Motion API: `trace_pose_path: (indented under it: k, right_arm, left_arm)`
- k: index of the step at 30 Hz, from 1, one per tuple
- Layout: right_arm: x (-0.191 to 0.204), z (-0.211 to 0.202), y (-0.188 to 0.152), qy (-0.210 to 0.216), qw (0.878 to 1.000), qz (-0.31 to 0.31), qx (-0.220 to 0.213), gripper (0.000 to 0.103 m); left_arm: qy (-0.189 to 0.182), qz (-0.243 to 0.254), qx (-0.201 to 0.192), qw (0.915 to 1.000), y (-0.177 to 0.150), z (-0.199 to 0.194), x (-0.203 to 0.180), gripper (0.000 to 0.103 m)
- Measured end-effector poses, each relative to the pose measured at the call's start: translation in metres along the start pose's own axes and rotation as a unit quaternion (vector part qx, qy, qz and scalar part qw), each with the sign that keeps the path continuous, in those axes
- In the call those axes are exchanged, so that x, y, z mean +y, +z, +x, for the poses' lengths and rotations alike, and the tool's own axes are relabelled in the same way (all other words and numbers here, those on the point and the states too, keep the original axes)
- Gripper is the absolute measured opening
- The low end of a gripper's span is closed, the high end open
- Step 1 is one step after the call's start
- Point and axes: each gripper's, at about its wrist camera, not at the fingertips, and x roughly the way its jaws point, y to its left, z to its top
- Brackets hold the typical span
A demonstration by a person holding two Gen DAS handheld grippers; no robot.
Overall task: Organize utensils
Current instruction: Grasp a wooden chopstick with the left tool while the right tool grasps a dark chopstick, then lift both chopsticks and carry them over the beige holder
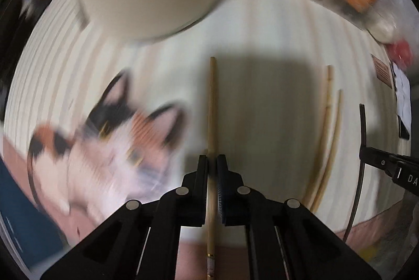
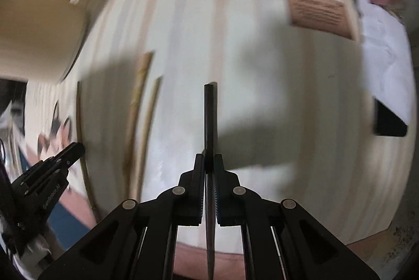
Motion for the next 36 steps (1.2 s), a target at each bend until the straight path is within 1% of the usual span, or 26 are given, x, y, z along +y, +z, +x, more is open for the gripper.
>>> trace_pose_path:
  k: [2,3,5,7,9,10,11,12,15,19,20,21,24,26,27,28,29,31,34,36]
  right_arm:
    - [0.01,0.001,-0.002,-0.012,1.0,-0.024,0.009,0.007]
    - [0.014,0.001,-0.001,-0.022,0.999,-0.033,0.012,0.007]
    - [0.016,0.002,0.002,-0.03,0.999,-0.035,0.022,0.007]
    - [0.017,0.004,0.005,-0.037,0.998,-0.035,0.035,0.007]
    - [0.02,0.005,0.01,-0.046,0.997,-0.034,0.044,0.007]
    - [0.023,0.004,0.015,-0.056,0.997,-0.037,0.037,0.008]
    - [0.025,0.005,0.021,-0.076,0.996,-0.04,0.029,0.009]
    - [0.025,0.008,0.029,-0.084,0.995,-0.041,0.025,0.009]
    - [0.029,0.009,0.045,-0.091,0.995,-0.031,0.03,0.011]
    - [0.037,0.011,0.054,-0.109,0.993,-0.025,0.042,0.012]
    - [0.039,0.012,0.056,-0.111,0.993,-0.019,0.043,0.012]
    - [0.043,0.013,0.058,-0.114,0.992,-0.016,0.041,0.013]
    - [0.05,0.012,0.056,-0.125,0.992,-0.023,0.024,0.012]
    - [0.05,0.01,0.052,-0.126,0.992,-0.022,0.009,0.007]
    - [0.047,0.008,0.051,-0.114,0.993,-0.015,0.002,0.007]
    - [0.041,0.004,0.049,-0.104,0.995,-0.009,-0.005,0.007]
    - [0.039,-0.002,0.047,-0.103,0.994,-0.005,-0.018,0.007]
    - [0.04,-0.016,0.041,-0.094,0.995,-0.006,-0.045,0.007]
    - [0.045,-0.044,0.035,-0.07,0.994,-0.004,-0.089,0.007]
    - [0.05,-0.061,0.031,-0.059,0.991,-0.01,-0.117,0.007]
  left_arm:
    - [-0.001,-0.016,0.006,0.9999,-0.008,0.0,0.012,0.005]
    - [-0.009,-0.016,0.006,0.9998,-0.009,0.0,0.016,0.005]
    - [-0.011,-0.014,0.011,0.9998,-0.008,0.002,0.017,0.005]
    - [-0.012,-0.004,0.011,0.9999,0.001,0.003,0.014,0.009]
    - [-0.001,0.019,0.008,0.9998,0.009,0.006,0.006,0.009]
    - [0.001,0.026,0.007,0.9996,0.017,0.006,0.005,0.009]
    - [0.006,0.035,0.007,0.9993,0.021,0.008,0.001,0.009]
    - [0.009,0.042,0.008,0.9991,0.026,0.009,-0.002,0.009]
    - [0.012,0.052,0.009,0.9985,0.035,0.012,-0.008,0.009]
    - [0.012,0.056,0.01,0.9983,0.048,0.014,-0.013,0.009]
    - [0.013,0.061,0.007,0.998,0.049,0.015,-0.015,0.009]
    - [0.014,0.064,0.003,0.9978,0.041,0.015,-0.019,0.008]
    - [0.009,0.07,-0.01,0.9975,0.043,0.015,-0.022,0.005]
    - [0.014,0.068,-0.017,0.9974,0.039,0.013,-0.025,0.004]
    - [0.013,0.065,-0.024,0.9976,0.036,0.009,-0.024,0.004]
    - [0.01,0.061,-0.029,0.9977,0.026,0.004,-0.024,0.004]
    - [0.006,0.058,-0.038,0.9976,0.022,-0.008,-0.013,0.004]
    - [0.0,0.057,-0.068,0.996,0.016,-0.032,-0.011,0.004]
    - [-0.013,0.055,-0.1,0.9934,0.006,-0.063,-0.008,0.004]
    - [-0.009,0.057,-0.125,0.9905,0.001,-0.082,-0.006,0.004]
